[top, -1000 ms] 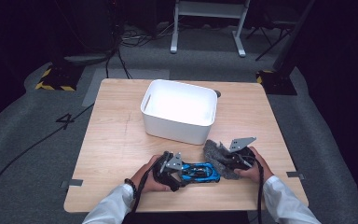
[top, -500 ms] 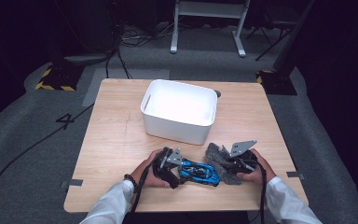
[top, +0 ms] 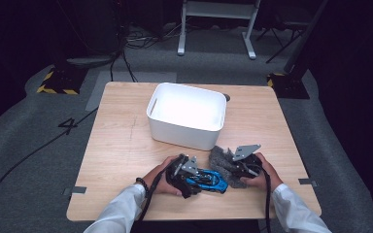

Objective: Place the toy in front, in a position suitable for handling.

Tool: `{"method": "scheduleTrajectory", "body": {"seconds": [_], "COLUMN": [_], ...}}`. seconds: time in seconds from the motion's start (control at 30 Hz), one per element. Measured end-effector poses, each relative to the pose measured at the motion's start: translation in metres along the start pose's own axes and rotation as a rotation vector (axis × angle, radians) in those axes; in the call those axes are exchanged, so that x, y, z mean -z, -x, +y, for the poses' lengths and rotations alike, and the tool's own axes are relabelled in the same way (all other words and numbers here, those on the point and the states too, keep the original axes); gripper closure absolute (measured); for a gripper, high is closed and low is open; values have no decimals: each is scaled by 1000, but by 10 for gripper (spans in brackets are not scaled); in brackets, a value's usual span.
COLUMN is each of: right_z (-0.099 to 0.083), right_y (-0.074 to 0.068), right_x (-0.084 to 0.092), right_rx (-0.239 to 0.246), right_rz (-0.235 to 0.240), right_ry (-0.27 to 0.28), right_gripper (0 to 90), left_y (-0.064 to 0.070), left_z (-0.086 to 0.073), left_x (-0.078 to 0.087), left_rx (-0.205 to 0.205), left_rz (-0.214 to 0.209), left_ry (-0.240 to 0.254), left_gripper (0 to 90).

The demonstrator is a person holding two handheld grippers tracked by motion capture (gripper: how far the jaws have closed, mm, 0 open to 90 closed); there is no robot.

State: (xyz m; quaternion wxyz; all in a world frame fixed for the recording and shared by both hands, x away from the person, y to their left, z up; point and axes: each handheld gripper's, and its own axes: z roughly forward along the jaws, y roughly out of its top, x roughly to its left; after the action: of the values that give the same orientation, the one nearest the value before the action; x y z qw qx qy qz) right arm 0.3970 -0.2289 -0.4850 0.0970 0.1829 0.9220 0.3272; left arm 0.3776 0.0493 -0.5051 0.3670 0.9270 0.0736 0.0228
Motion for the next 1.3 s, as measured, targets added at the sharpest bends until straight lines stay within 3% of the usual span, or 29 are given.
{"method": "scheduleTrajectory", "body": {"seconds": [0.13,0.23,0.4,0.5,0.63,0.7,0.93,0.97,1.07,1.3], "right_z": [0,8,31,41,55,60,51,46,34,8], "right_y": [2,-1,-6,-12,-23,-26,-14,-9,-1,10], "right_x": [1,-2,-6,-9,-18,-21,-18,-16,-14,0], "right_rx": [-10,21,17,23,47,52,13,6,-9,-57], "right_rz": [13,0,18,52,95,72,66,42,24,34], "right_ry": [7,-3,60,83,60,18,-18,-50,-70,-84], "right_gripper": [723,724,724,724,725,728,738,740,745,748], "left_y": [2,4,7,8,9,9,10,10,11,12], "left_z": [0,1,1,1,2,2,2,2,2,0], "left_x": [0,-1,-1,-1,-2,-2,-2,-2,-2,0], "left_rx": [-7,-9,-15,-8,-7,-7,-11,-11,-6,-2], "left_rz": [-6,-9,-12,-11,-13,-12,-9,-10,-8,-4], "left_ry": [2,2,10,7,6,6,8,9,10,9], "left_gripper": [172,184,208,211,214,214,218,219,219,221]}}
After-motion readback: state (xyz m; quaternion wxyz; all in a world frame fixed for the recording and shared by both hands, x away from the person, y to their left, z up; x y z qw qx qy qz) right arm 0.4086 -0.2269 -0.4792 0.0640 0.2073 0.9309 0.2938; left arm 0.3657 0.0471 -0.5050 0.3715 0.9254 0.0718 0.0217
